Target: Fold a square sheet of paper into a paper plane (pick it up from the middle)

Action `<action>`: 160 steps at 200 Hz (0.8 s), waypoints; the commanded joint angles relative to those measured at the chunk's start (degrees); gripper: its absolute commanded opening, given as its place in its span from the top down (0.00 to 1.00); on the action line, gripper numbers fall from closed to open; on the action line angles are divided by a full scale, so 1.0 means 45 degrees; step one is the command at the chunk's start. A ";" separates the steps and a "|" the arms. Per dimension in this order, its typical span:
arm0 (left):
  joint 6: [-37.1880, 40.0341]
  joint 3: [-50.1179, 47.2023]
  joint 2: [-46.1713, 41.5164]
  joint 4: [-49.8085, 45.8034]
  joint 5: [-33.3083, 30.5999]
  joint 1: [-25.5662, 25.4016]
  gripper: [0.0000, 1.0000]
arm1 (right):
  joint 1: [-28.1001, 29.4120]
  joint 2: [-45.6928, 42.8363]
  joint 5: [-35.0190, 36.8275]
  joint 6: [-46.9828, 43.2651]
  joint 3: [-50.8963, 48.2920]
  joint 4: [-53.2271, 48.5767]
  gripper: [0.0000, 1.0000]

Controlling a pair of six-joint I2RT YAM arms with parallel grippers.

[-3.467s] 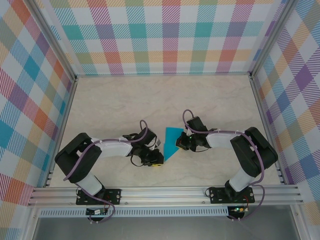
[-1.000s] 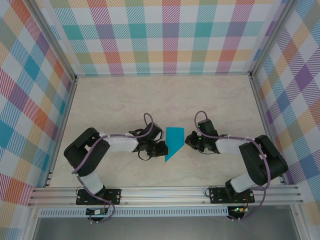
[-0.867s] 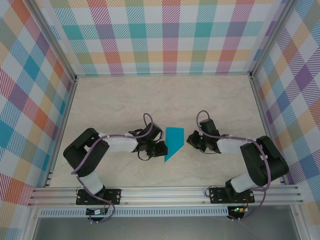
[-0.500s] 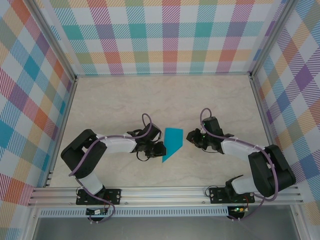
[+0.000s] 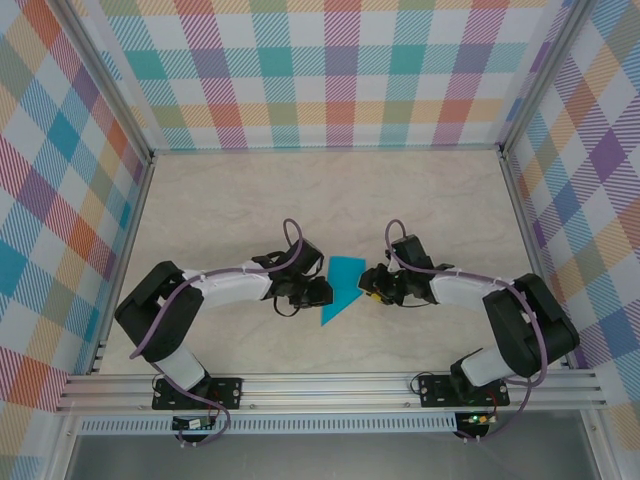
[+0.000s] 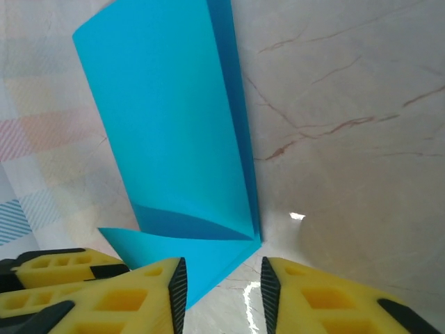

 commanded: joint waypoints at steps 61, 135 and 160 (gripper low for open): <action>0.0431 0.0714 0.0816 -0.0255 -0.0556 0.0038 0.79 | 0.0127 0.1282 -0.0650 0.0561 0.0543 0.0343 0.61; 0.0339 0.0085 0.1553 -0.0257 -0.0632 0.0108 0.83 | 0.0206 0.1088 -0.0618 0.0825 0.0809 0.0545 0.62; 0.0332 -0.0143 0.1495 -0.0171 -0.0593 0.0108 0.83 | 0.0206 0.1127 -0.0652 0.0884 0.0944 0.0600 0.62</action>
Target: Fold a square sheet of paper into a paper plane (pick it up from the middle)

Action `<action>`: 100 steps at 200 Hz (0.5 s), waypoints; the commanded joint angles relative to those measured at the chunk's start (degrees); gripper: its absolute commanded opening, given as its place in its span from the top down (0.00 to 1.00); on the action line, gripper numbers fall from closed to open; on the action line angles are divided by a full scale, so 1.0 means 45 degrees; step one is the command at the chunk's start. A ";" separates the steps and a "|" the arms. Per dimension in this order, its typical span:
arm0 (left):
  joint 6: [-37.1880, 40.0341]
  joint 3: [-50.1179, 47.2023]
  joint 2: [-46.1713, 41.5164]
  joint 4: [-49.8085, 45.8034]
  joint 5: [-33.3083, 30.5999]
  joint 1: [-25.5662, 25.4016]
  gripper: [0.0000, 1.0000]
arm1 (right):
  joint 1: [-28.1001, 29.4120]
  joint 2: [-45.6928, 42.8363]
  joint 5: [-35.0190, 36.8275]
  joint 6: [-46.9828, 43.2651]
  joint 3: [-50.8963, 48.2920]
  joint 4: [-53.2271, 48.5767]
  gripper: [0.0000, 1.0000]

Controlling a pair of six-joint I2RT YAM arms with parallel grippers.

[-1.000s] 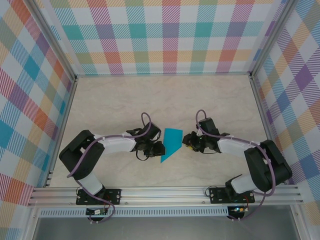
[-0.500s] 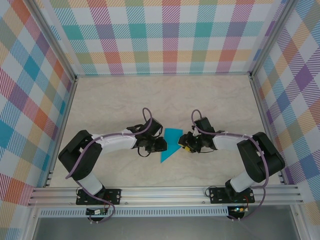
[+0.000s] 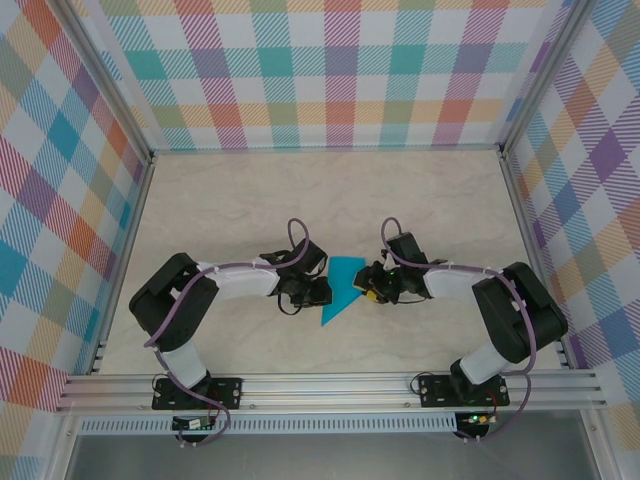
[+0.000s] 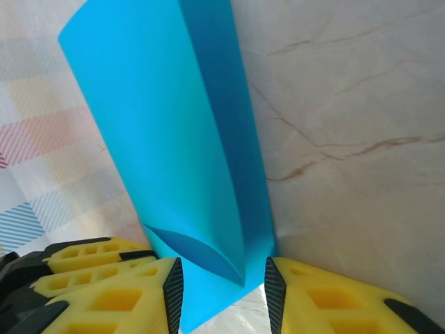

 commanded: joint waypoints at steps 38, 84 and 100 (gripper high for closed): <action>0.0094 -0.0522 0.0285 -0.0067 -0.0219 0.0014 0.83 | 0.0070 0.0195 -0.0210 0.0132 0.0591 0.0398 0.62; 0.0138 -0.0347 -0.0637 -0.0228 -0.0258 0.0019 0.80 | 0.0070 0.0451 -0.0157 -0.0336 0.1048 0.0113 0.62; 0.0178 -0.0213 -0.1101 -0.0449 -0.0278 0.0018 0.77 | 0.0070 0.0743 -0.0204 -0.0475 0.1266 0.0065 0.62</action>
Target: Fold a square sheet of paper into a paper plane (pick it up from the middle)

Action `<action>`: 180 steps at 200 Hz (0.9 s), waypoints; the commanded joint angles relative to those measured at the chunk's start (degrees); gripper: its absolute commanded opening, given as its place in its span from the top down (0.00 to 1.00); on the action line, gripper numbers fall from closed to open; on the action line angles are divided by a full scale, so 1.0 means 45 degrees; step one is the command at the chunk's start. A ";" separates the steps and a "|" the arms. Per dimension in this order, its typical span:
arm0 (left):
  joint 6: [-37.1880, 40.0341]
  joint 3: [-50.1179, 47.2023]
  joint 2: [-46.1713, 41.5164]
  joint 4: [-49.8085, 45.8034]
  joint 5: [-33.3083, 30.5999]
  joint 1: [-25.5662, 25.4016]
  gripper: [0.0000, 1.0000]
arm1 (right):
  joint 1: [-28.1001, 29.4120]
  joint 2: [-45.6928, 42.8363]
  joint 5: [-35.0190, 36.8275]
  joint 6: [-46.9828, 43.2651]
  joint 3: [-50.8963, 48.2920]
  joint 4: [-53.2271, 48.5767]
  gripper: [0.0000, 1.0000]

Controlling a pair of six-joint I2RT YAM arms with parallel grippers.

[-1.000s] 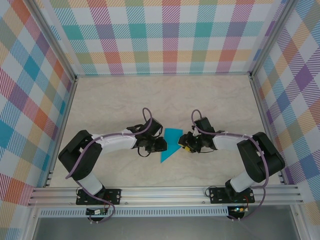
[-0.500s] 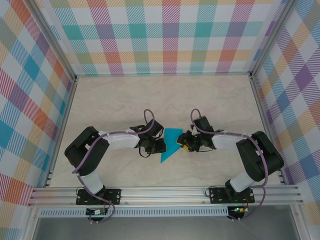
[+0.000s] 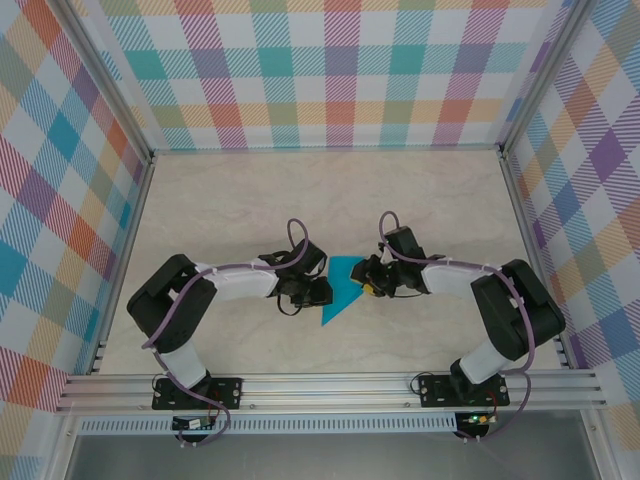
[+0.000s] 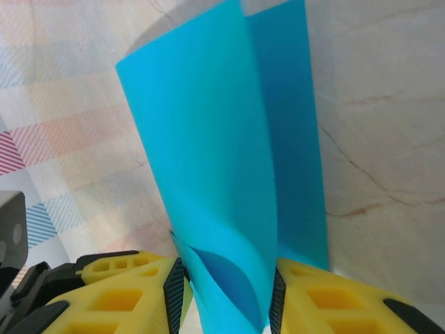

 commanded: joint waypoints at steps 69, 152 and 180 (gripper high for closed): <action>-0.0273 -0.0120 -0.2403 -0.1420 -0.1249 -0.0516 0.57 | 0.0050 0.0841 -0.0386 -0.0761 0.1211 -0.0323 0.62; -0.1305 0.0517 -0.1615 -0.2200 -0.4542 -0.2952 0.45 | -0.0087 0.1100 -0.0939 -0.1349 0.2070 -0.1016 0.62; -0.1223 0.0700 -0.1063 -0.2168 -0.4992 -0.3251 0.41 | -0.0086 0.1259 -0.1082 -0.1315 0.2219 -0.1025 0.62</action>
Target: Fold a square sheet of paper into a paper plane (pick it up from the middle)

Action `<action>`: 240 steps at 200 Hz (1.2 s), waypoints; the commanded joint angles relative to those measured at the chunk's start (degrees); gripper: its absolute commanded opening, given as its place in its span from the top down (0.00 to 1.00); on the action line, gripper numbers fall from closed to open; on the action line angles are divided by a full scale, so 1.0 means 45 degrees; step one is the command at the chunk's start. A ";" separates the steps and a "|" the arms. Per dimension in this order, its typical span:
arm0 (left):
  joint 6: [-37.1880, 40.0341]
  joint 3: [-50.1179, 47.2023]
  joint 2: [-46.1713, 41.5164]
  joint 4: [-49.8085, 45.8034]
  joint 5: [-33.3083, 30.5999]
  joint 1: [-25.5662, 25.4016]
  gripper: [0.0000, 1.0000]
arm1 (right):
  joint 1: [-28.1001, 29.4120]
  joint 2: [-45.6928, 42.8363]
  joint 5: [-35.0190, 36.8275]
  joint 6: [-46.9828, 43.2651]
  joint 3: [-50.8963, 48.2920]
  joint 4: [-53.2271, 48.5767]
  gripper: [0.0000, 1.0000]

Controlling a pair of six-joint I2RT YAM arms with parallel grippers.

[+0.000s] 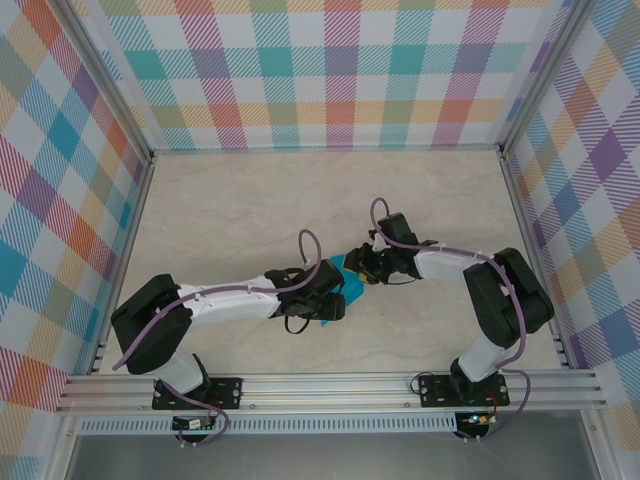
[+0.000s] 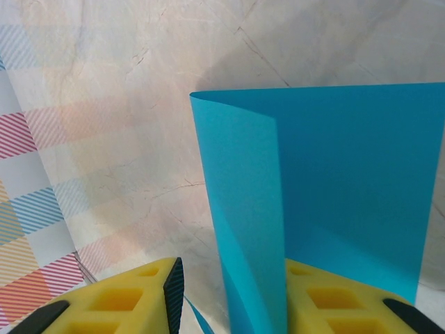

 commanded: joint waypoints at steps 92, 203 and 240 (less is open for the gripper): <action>0.0935 0.1019 0.0895 -0.0149 -0.2137 -0.0893 0.46 | -0.0057 0.0198 -0.0359 -0.0183 0.0419 -0.0430 0.63; 0.1402 0.1327 0.2022 0.0104 -0.2716 -0.1038 0.48 | -0.0057 -0.0036 -0.0232 -0.0124 0.0420 -0.0702 0.63; 0.1546 0.1441 0.2180 -0.0046 -0.3021 -0.1038 0.53 | -0.0057 -0.0132 -0.0156 -0.0114 0.0399 -0.0771 0.63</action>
